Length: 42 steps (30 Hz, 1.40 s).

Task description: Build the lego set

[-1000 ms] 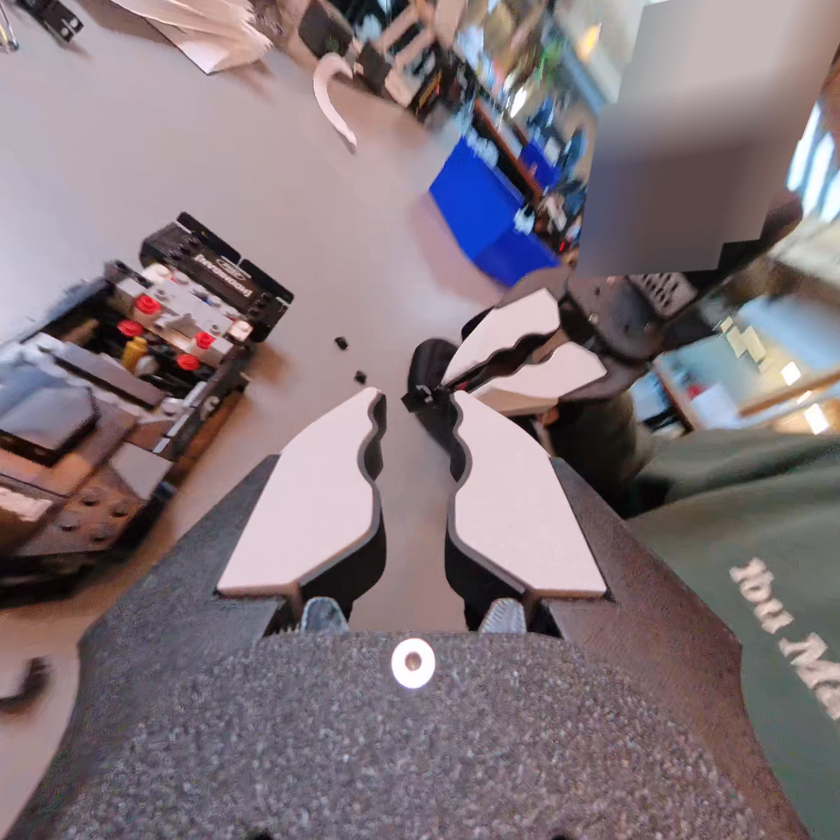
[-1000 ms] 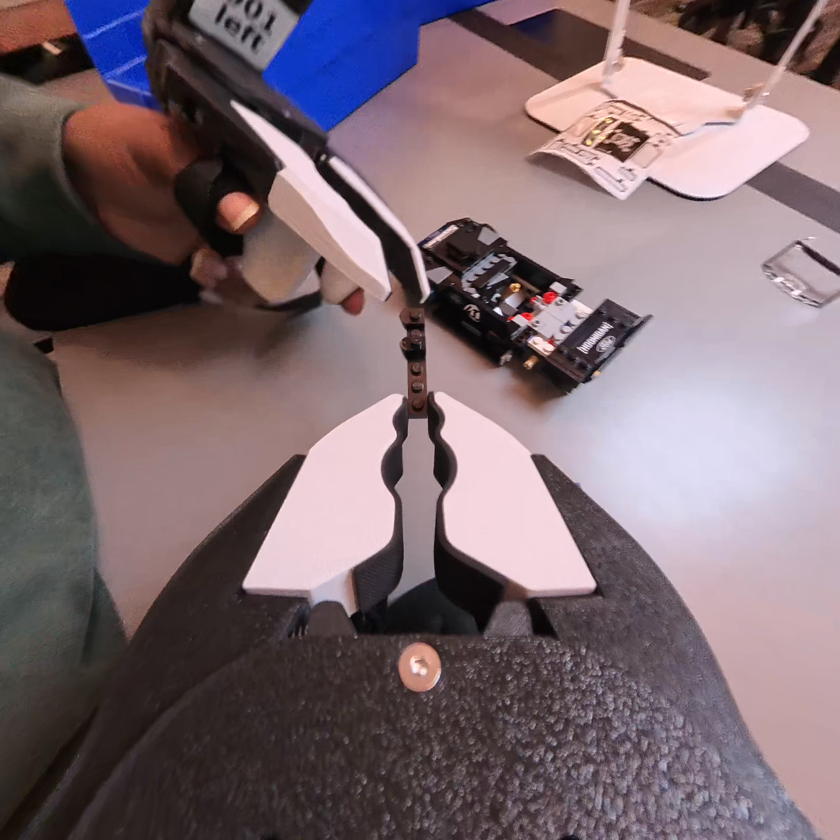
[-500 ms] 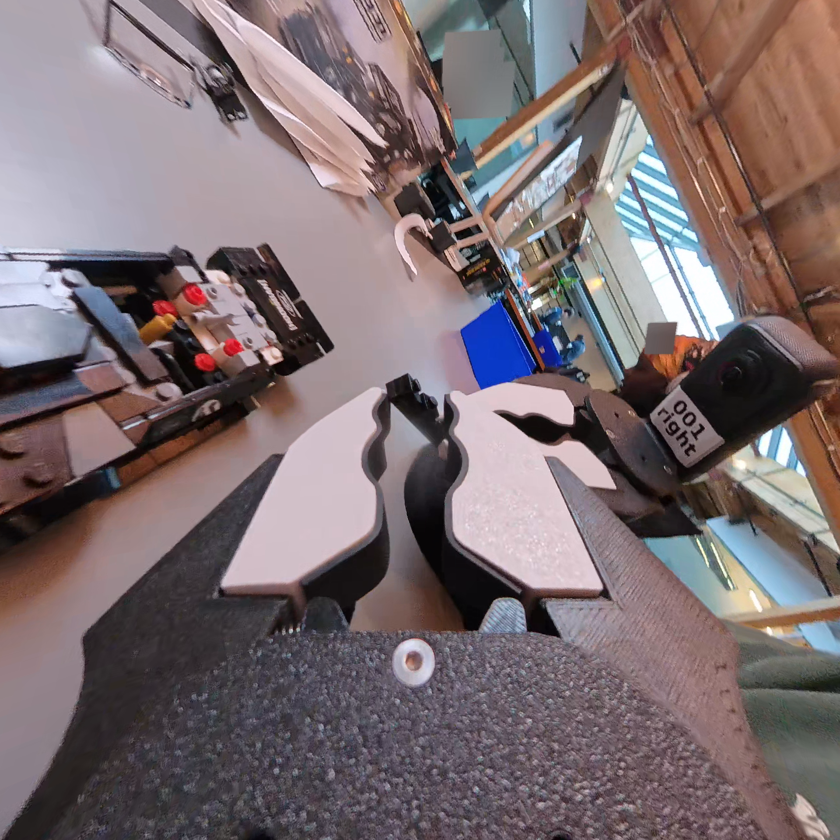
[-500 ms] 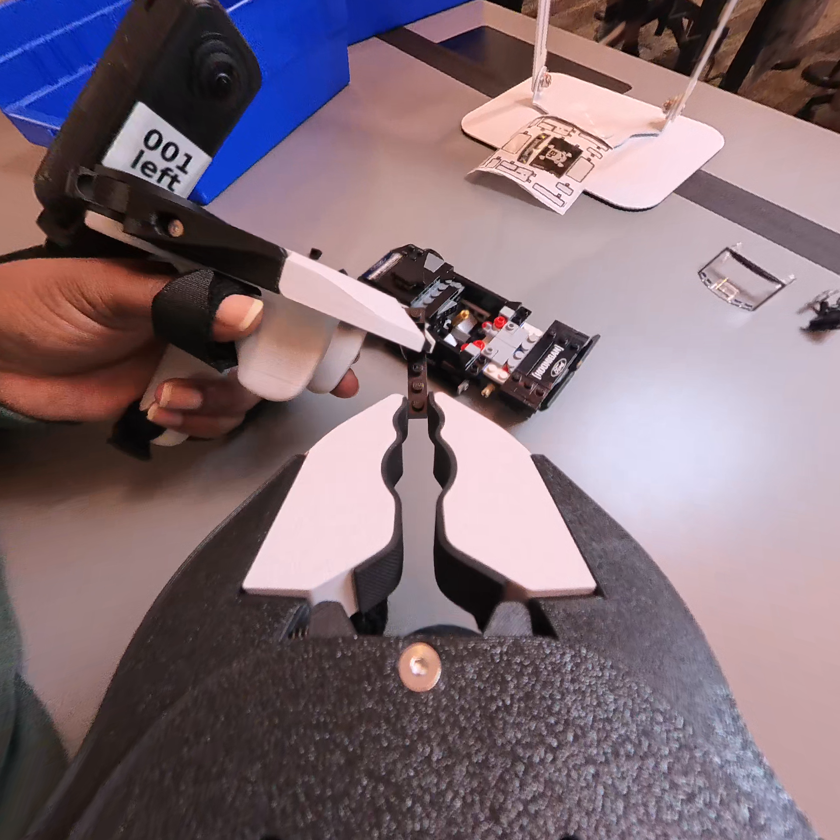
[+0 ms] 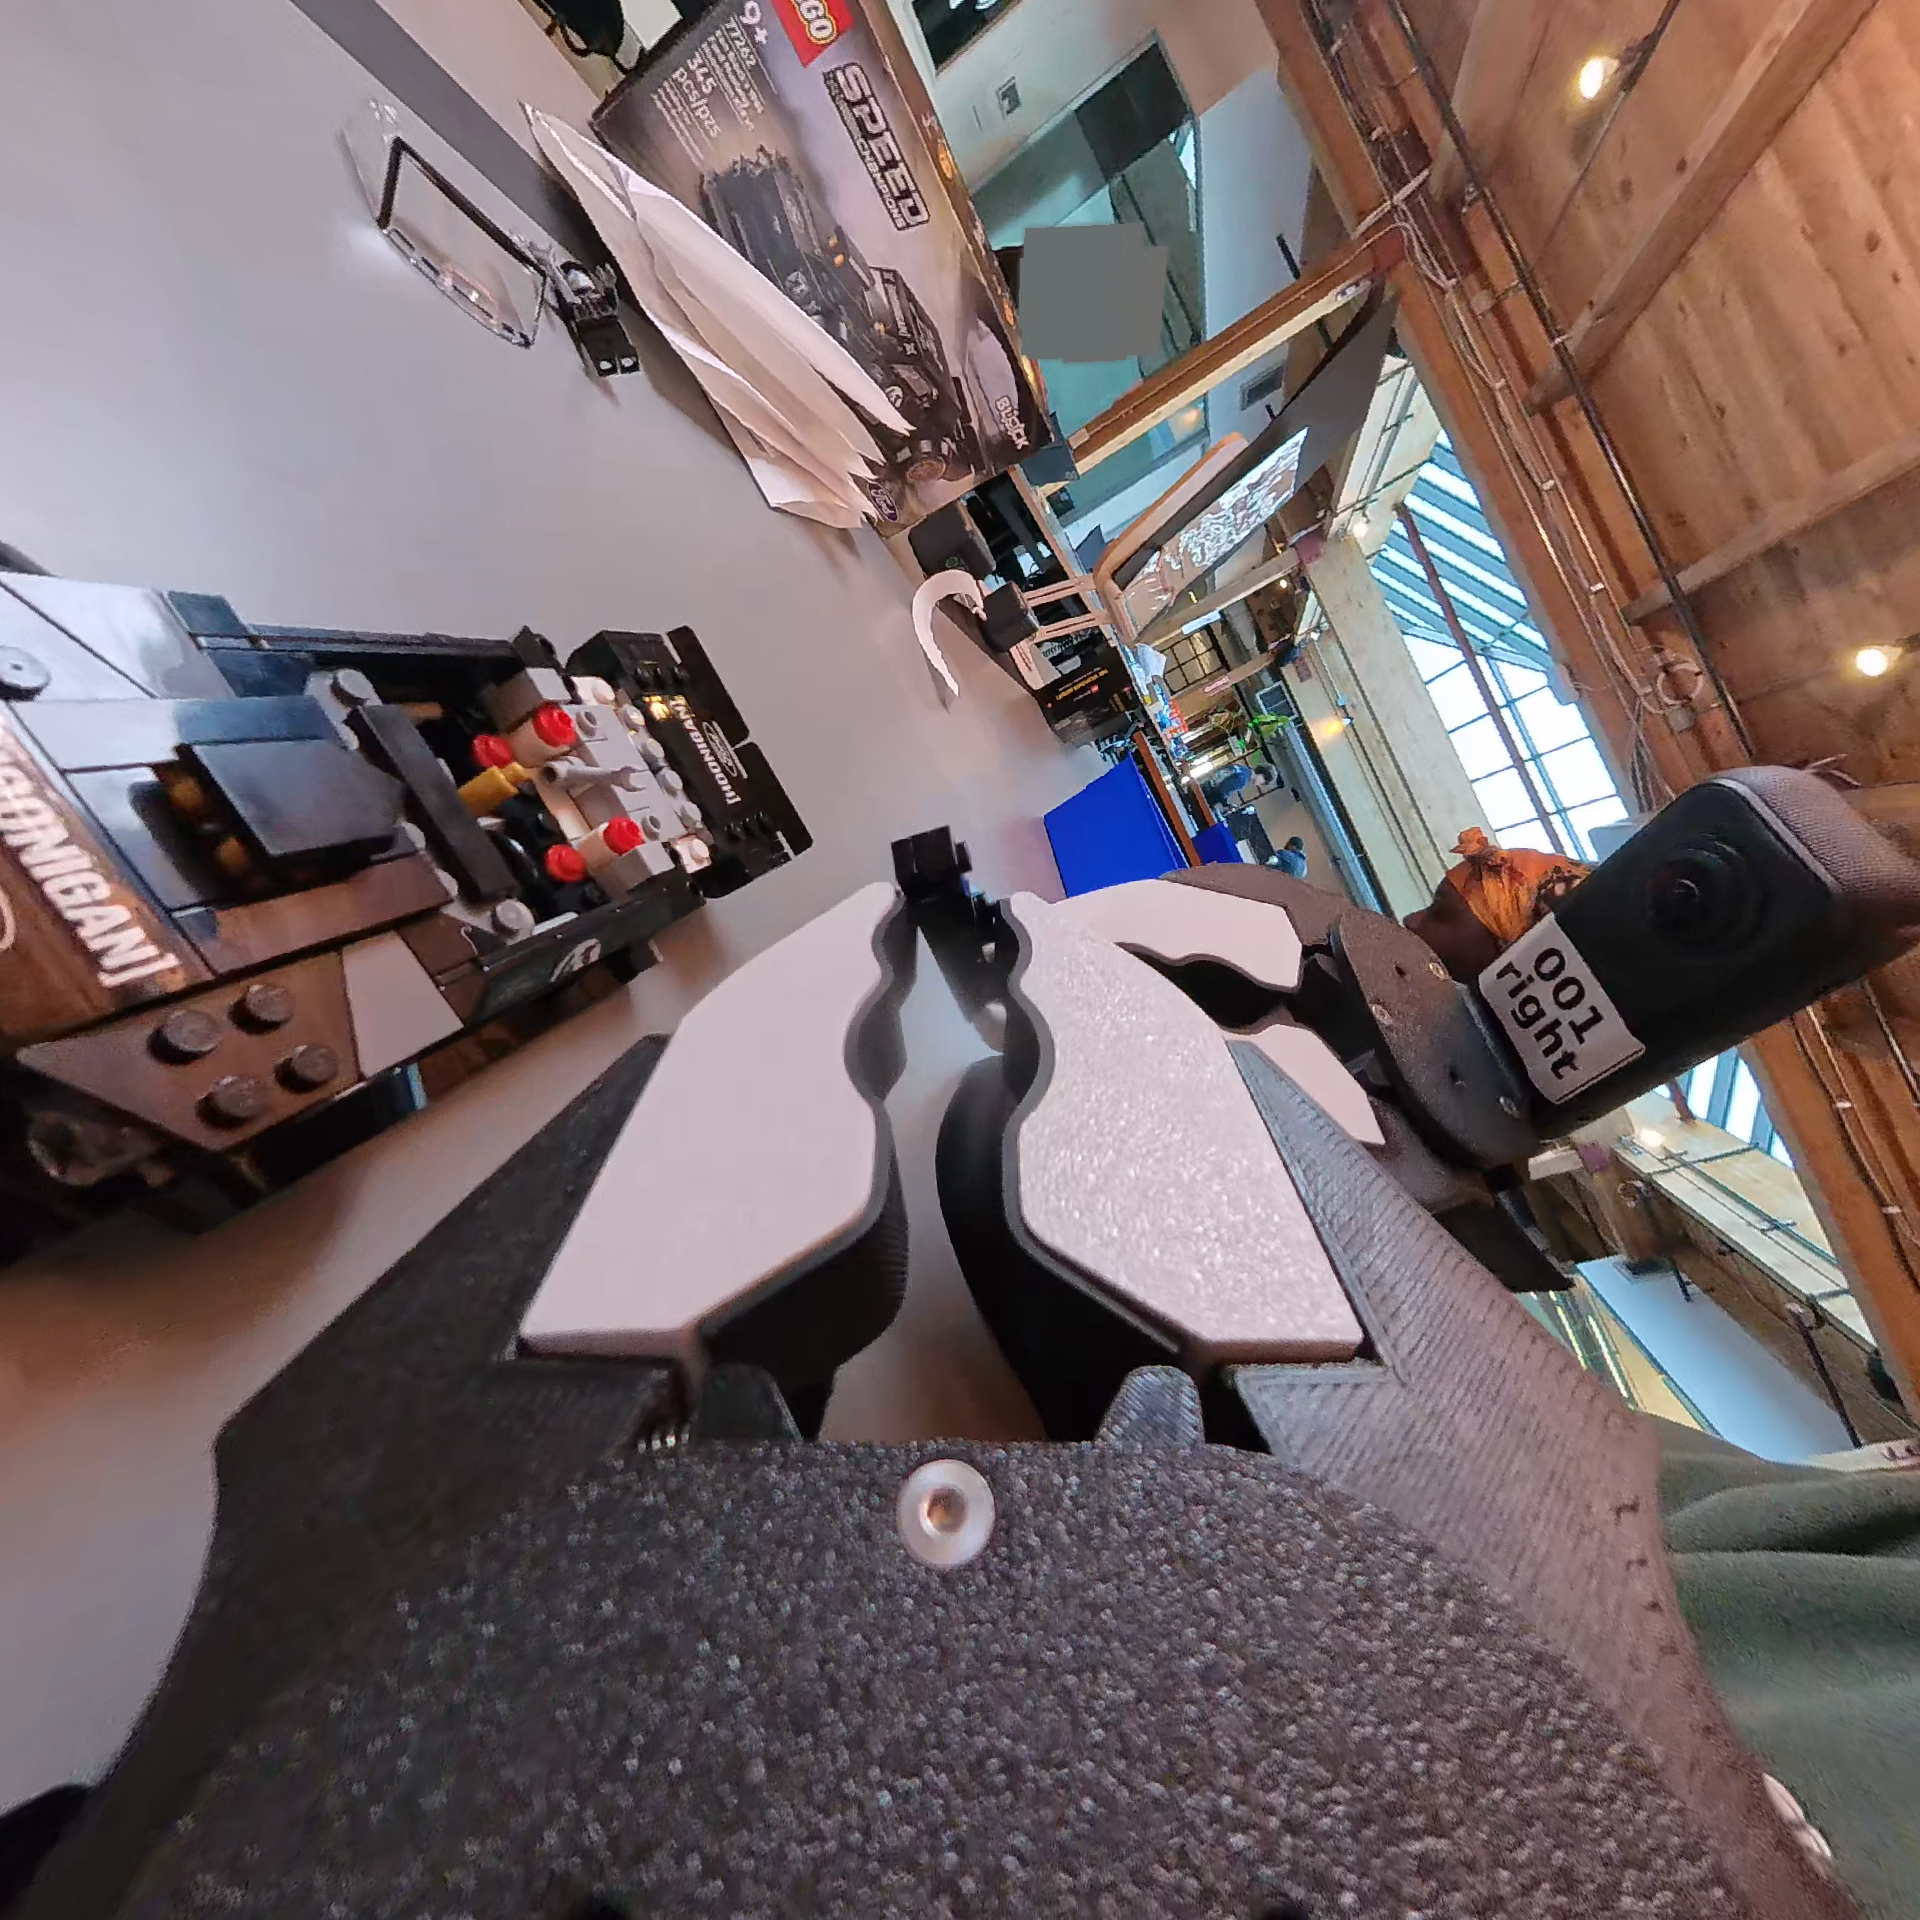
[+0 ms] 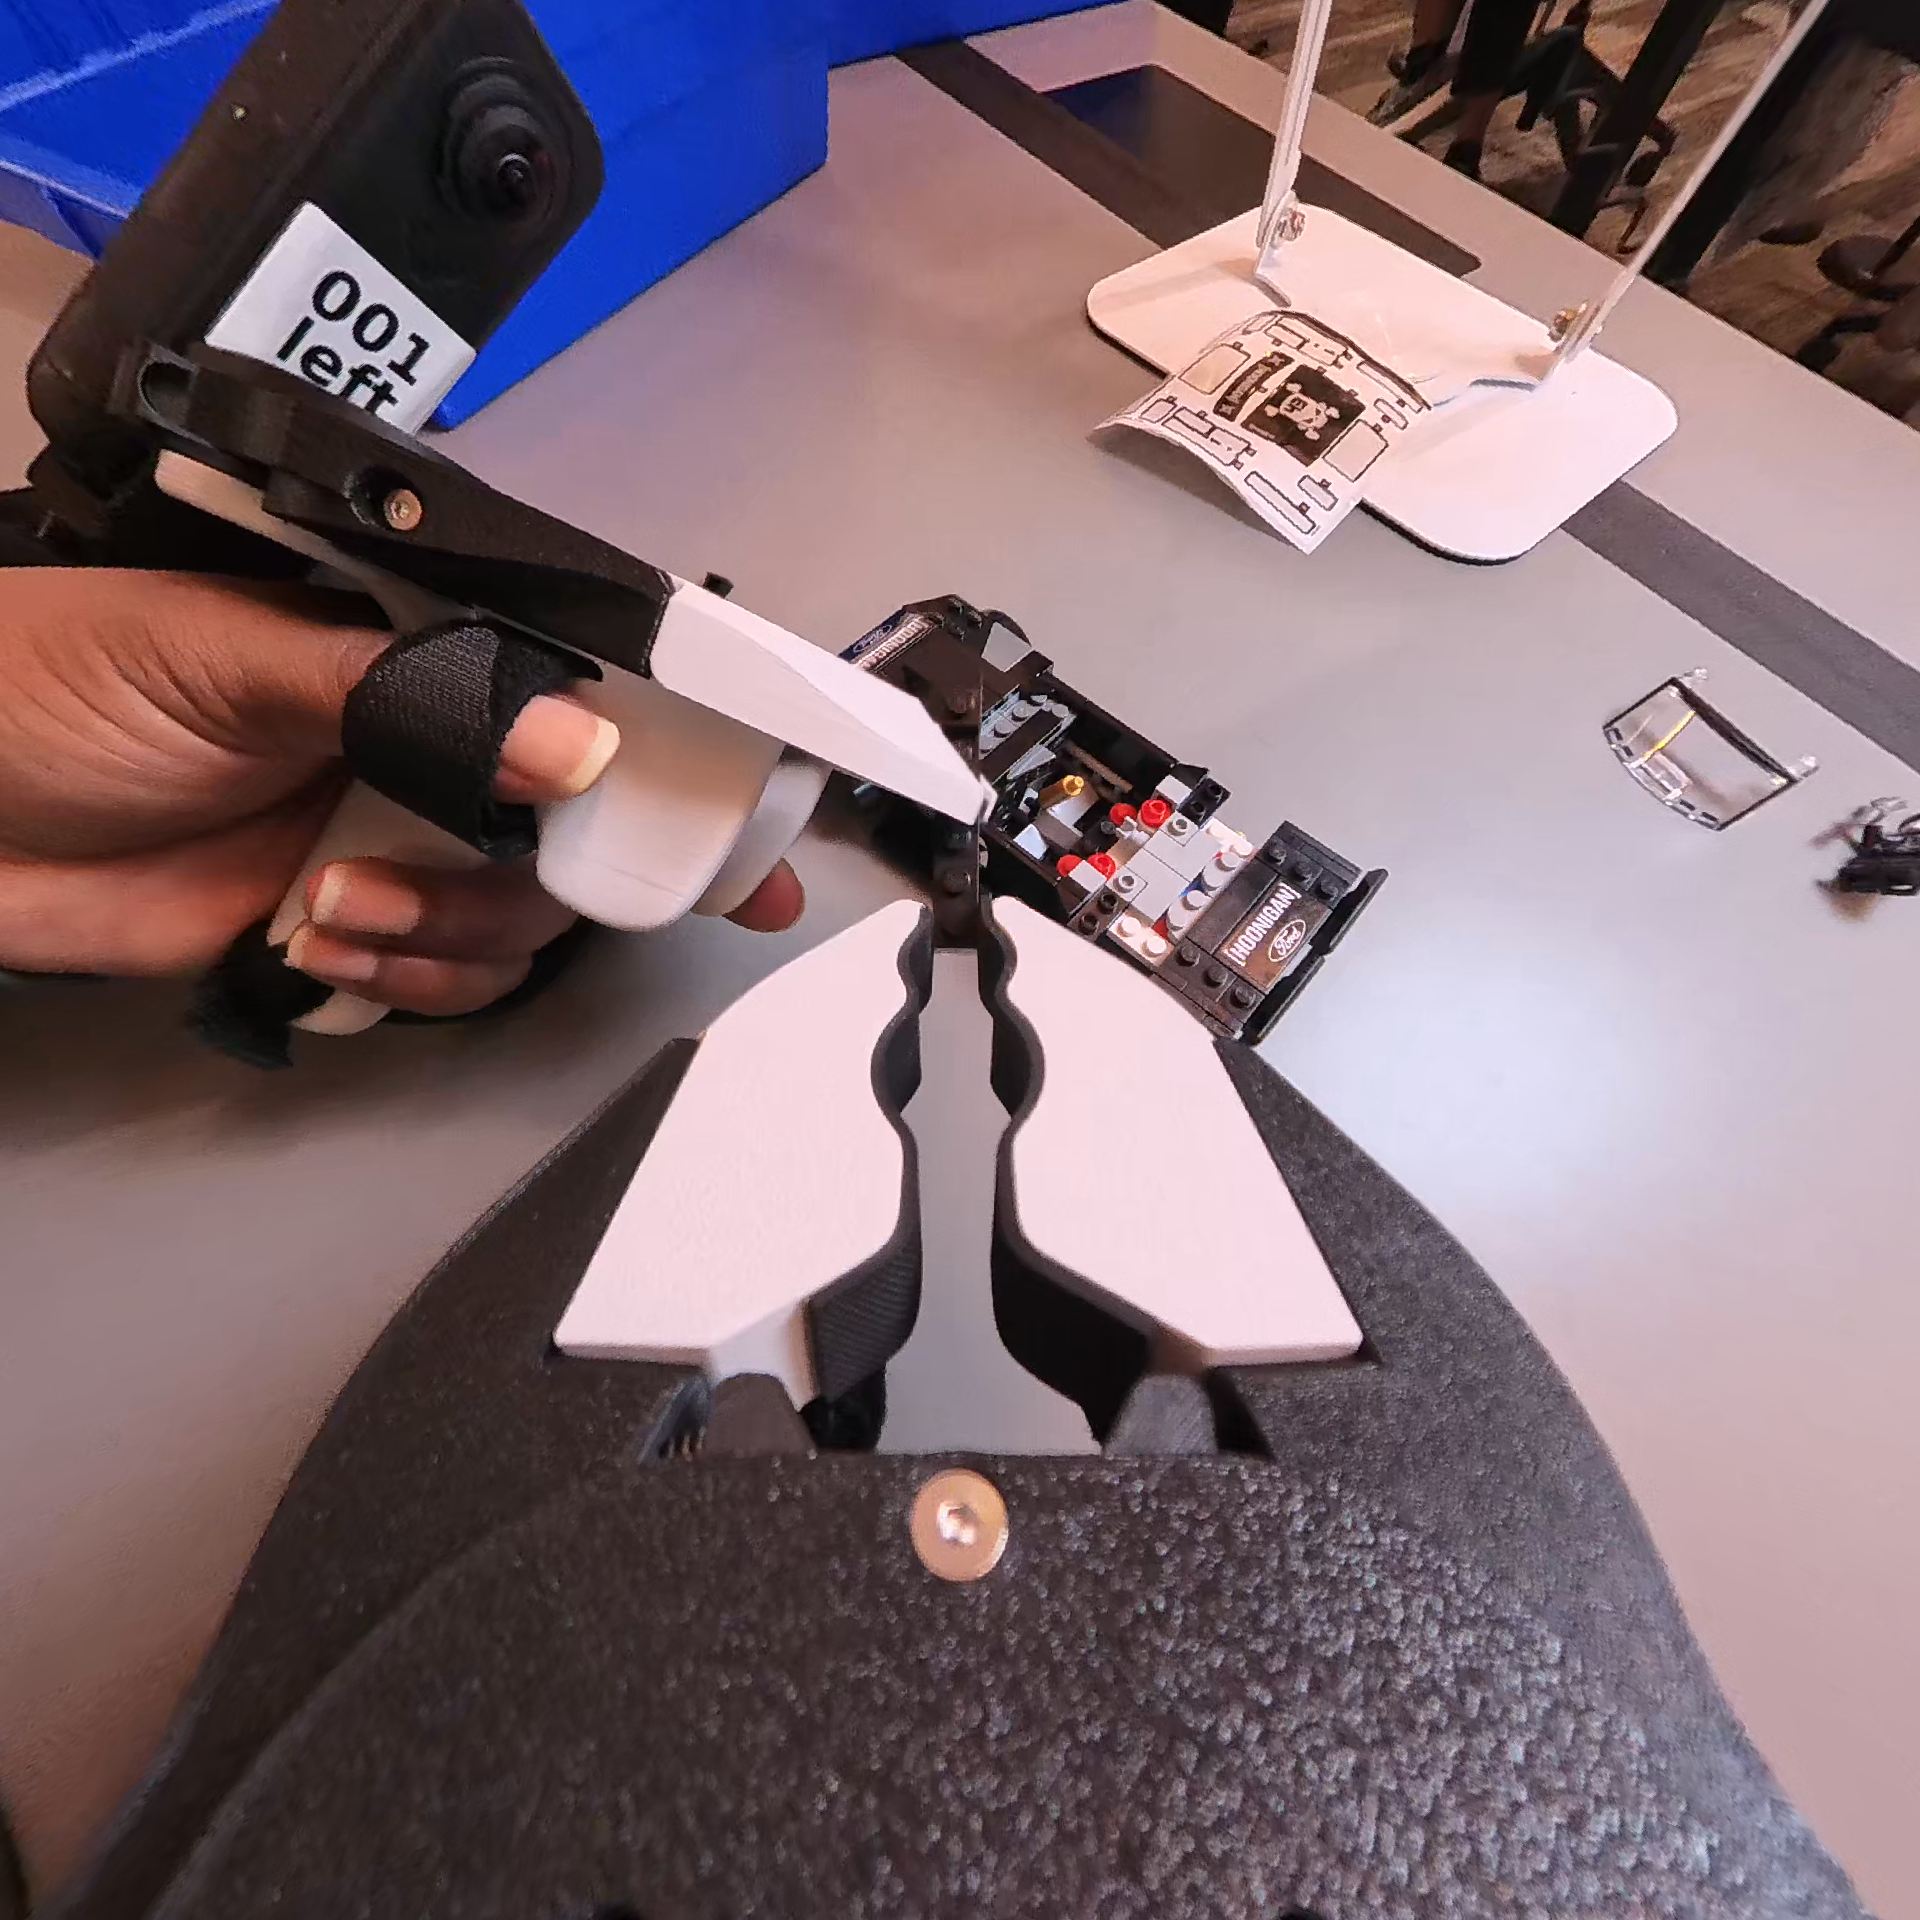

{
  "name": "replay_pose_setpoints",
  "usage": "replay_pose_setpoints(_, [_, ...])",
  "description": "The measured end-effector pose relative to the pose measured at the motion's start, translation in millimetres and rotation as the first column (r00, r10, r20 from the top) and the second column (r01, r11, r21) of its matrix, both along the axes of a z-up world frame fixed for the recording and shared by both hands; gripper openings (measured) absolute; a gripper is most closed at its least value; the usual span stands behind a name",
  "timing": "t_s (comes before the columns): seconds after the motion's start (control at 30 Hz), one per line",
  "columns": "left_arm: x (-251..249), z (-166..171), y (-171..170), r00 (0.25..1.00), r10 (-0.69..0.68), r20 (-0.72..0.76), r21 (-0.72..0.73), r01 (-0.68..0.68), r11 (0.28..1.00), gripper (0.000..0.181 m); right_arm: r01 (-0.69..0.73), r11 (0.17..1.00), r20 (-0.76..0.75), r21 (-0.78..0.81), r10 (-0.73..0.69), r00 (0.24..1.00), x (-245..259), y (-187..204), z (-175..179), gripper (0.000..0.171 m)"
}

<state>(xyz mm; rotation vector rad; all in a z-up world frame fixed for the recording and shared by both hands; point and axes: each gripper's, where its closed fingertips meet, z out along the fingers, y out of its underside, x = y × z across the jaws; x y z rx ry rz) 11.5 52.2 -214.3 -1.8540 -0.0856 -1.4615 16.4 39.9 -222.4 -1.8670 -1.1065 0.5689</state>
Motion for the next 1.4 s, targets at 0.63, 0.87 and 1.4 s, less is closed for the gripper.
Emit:
replay_pose_setpoints(0.63, [-6,8,-7,0.995,-0.024,-0.099,0.189,0.042,0.981,0.015,0.015,0.992,0.069,0.125,-0.024,0.997,-8,-4,3,0.008])
replay_pose_setpoints(0.87, [-3,5,-9,0.991,-0.042,-0.128,0.191,0.066,0.979,0.015,0.032,0.995,0.08,0.092,-0.039,0.996,-5,-6,0,0.008])
replay_pose_setpoints(1.4, [-2,19,-18,0.992,-0.123,-0.027,0.216,0.126,0.968,0.013,0.041,0.956,0.085,0.291,-0.069,0.994,-7,-15,18,0.008])
